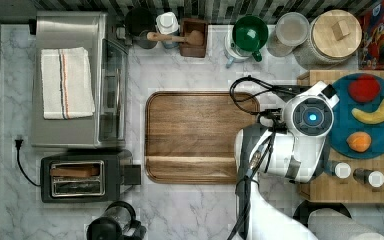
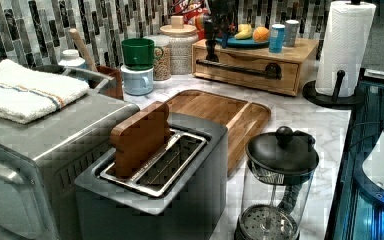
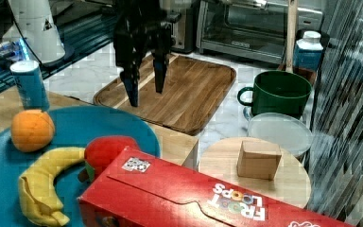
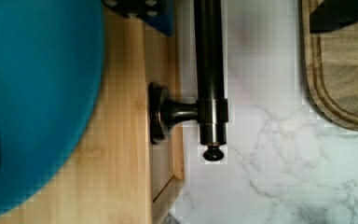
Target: Open the drawer.
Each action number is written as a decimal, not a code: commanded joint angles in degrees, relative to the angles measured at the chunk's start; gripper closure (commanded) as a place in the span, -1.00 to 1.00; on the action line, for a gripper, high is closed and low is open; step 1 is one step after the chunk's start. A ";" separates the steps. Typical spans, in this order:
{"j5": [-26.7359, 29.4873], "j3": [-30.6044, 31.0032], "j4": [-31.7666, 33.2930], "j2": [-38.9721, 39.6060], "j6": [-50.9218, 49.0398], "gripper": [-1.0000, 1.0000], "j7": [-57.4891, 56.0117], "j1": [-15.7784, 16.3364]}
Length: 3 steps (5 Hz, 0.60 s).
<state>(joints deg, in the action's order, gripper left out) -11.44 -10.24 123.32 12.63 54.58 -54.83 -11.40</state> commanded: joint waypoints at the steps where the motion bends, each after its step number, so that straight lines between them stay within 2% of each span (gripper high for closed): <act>1: -1.96 -1.90 -0.92 0.60 0.03 -1.00 5.90 0.24; 2: -4.03 -2.84 0.08 2.04 3.68 -1.00 8.56 0.50; 3: -2.70 -2.59 -0.45 4.52 5.11 -1.00 7.55 0.14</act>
<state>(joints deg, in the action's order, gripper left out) -13.33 -12.09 123.88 14.87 55.45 -49.18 -11.32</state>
